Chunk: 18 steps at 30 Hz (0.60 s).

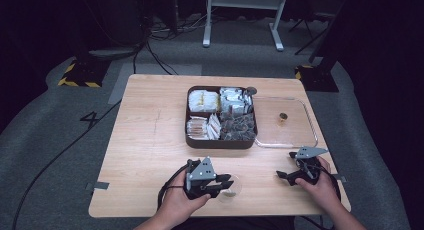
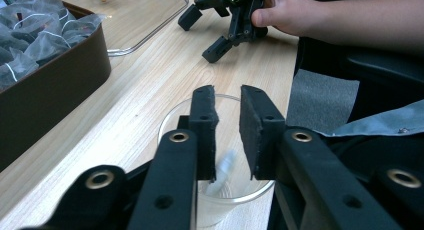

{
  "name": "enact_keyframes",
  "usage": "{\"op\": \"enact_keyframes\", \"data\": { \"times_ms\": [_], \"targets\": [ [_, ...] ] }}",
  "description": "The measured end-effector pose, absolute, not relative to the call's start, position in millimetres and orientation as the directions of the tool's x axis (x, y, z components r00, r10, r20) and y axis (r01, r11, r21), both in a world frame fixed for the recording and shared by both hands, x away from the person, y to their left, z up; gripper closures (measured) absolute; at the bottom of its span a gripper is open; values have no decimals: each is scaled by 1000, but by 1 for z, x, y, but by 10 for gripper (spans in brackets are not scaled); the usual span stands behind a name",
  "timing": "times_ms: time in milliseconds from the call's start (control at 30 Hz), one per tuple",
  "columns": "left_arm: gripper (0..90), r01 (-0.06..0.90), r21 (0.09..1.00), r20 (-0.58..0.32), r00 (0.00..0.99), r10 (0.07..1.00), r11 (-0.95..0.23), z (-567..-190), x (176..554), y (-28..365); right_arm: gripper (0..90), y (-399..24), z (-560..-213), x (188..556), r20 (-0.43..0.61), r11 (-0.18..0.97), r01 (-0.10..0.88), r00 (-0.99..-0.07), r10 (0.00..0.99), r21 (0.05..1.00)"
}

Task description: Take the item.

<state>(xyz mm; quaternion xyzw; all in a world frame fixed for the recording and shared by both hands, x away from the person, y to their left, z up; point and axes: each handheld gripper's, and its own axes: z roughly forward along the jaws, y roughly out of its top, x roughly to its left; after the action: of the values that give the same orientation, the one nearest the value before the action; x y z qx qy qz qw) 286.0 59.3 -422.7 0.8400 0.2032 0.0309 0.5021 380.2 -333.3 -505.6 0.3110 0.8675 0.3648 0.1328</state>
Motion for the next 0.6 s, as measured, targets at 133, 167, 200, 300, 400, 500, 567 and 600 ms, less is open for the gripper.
{"op": "enact_keyframes", "data": {
  "times_ms": [133,167,200,300,400,500,567,600],
  "targets": [
    [683,306,855,-139,914,382,-419,-423,287,60,23,-333,-506,380,-4,540,443,-771,637,716],
    [671,306,856,-138,912,386,-417,-423,288,60,23,-333,-506,380,-3,540,443,-771,637,716],
    [657,310,854,-140,911,389,-417,-422,289,61,23,-333,-506,380,-4,540,443,-771,637,716],
    [599,312,854,-132,904,406,-417,-420,291,62,23,-333,-506,380,-3,540,443,-771,637,716],
    [546,314,853,-121,896,427,-417,-417,293,65,23,-333,-506,380,-3,540,443,-771,637,716],
    [501,308,853,-90,883,461,-422,-411,295,74,23,-333,-506,380,-3,540,443,-771,637,716],
    [480,306,852,-74,874,480,-426,-409,297,79,23,-333,-506,380,-3,540,443,-771,637,716],
    [472,309,851,-73,870,488,-424,-407,298,82,23,-333,-506,380,-3,540,443,-771,637,716]
  ]
}}
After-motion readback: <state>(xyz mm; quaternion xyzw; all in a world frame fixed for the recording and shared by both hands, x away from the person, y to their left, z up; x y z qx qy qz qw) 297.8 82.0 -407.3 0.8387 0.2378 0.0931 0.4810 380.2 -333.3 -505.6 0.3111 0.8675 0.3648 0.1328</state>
